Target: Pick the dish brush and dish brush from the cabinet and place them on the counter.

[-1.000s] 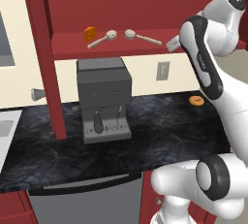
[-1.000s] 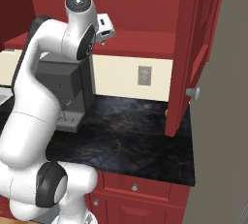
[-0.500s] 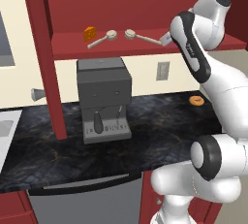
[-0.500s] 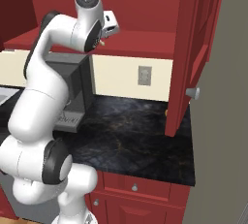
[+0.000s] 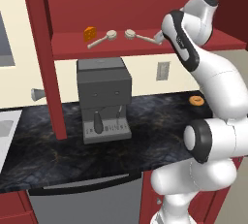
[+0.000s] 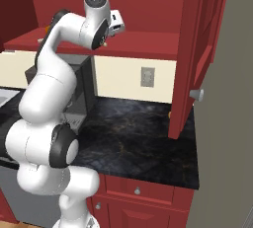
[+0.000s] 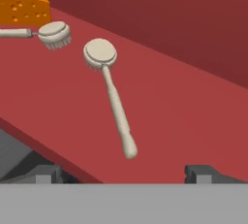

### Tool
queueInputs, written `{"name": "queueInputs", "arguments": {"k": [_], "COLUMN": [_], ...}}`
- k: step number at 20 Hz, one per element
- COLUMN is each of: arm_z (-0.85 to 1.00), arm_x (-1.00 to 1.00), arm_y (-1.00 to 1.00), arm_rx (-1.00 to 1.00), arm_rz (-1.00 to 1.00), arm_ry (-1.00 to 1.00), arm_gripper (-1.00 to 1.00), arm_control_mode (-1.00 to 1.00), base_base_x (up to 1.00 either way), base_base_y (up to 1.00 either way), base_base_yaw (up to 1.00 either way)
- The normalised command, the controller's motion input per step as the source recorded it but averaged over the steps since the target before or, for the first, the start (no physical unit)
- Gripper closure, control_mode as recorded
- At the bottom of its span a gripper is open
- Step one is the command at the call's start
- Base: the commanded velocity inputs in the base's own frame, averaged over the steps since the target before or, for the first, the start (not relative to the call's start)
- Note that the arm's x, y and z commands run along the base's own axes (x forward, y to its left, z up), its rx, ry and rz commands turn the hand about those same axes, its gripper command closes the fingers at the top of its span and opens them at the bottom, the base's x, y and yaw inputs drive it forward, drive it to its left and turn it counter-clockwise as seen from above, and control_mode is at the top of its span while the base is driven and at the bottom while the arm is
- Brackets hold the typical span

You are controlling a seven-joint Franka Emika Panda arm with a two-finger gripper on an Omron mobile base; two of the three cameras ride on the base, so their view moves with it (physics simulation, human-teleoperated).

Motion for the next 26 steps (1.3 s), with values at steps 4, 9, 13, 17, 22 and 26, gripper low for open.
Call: {"name": "queueInputs", "arguments": {"k": [4,9,13,17,22,26], "arm_z": [-0.02,-0.03,-0.11,-0.11,-0.07,-0.04], "arm_x": [0.20,0.17,0.36,0.48,0.45,0.38], "arm_y": [0.22,0.34,0.20,0.03,0.00,0.00], "arm_rx": [0.00,0.00,0.00,0.00,0.00,0.00], "arm_rz": [0.00,0.00,0.00,0.03,0.02,0.01], "arm_ry": [0.00,0.01,0.01,-0.01,0.00,0.00], "arm_gripper": [-1.00,-1.00,-1.00,-1.00,-1.00,-1.00], "arm_control_mode": [-1.00,-1.00,-1.00,-1.00,-1.00,-1.00], "base_base_x": [0.00,0.00,0.00,0.00,0.00,0.00], "base_base_y": [0.00,0.00,0.00,0.00,0.00,0.00], "base_base_yaw": [0.00,0.00,0.00,0.00,0.00,0.00]}}
